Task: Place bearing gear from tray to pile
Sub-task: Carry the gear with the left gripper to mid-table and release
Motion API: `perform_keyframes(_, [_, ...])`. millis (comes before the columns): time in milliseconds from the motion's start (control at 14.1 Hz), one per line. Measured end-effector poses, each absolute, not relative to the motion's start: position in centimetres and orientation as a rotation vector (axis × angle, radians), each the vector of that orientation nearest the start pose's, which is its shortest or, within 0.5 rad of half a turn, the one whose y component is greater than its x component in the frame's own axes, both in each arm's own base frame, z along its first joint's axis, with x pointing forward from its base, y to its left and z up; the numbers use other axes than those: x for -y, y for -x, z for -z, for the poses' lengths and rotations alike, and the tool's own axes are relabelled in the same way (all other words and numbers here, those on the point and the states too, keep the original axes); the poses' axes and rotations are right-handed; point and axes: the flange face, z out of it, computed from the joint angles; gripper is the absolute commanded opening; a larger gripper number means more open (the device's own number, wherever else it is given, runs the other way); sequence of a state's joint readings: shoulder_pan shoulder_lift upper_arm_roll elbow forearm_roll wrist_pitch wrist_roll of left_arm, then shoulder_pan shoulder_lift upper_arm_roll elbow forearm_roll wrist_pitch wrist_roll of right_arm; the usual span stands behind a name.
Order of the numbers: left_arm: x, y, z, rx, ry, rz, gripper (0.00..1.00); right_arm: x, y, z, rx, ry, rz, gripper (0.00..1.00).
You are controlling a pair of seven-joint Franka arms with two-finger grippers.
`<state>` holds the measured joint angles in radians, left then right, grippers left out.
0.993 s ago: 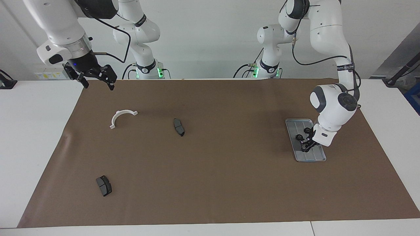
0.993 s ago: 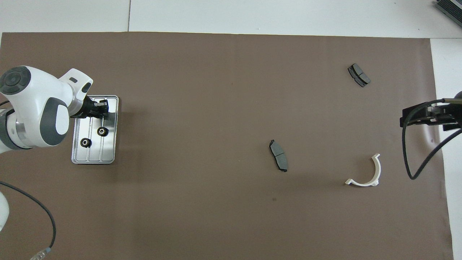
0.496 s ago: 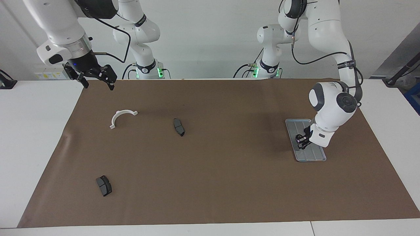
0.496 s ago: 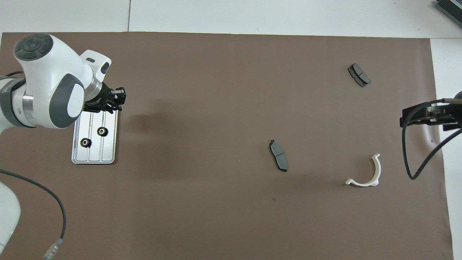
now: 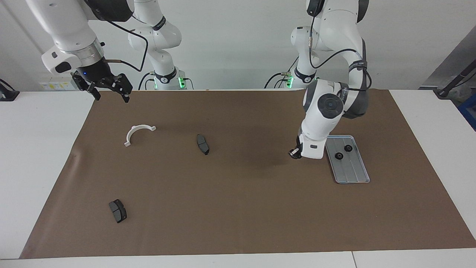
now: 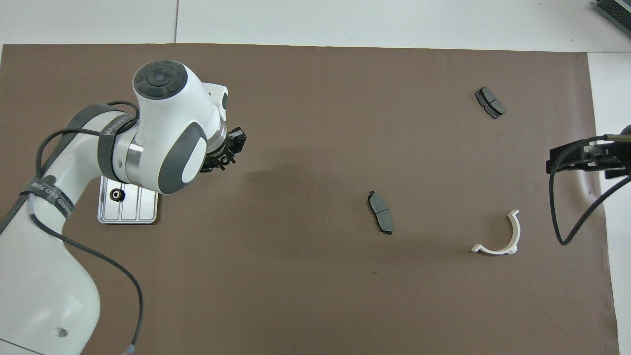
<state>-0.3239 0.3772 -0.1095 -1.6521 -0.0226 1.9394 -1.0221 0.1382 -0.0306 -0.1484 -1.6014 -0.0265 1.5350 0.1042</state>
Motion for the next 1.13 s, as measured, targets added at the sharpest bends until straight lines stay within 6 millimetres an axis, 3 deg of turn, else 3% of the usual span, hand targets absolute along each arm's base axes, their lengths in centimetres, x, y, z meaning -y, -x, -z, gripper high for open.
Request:
perform_keyframes(425, [37.3, -54.9, -38.0, 1.187, 3.005, -0.032, 0.23, 1.0, -54.1, -62.3, -0.182, 3.159, -0.058, 1.00])
perform_keyframes(709, [41.7, -52.4, -36.4, 1.166, 3.062, 0.003, 0.23, 1.0, -54.1, -62.3, -0.182, 3.159, -0.059, 1.00])
perform_keyframes(922, [44.8, -49.9, -33.9, 1.076, 3.081, -0.022, 0.24, 1.0, -54.1, -62.3, -0.182, 3.159, -0.060, 1.00])
perform_keyframes(1134, [46.2, -48.3, -32.0, 1.030, 3.089, -0.032, 0.55, 1.0, -54.1, -62.2, -0.182, 3.159, -0.060, 1.00])
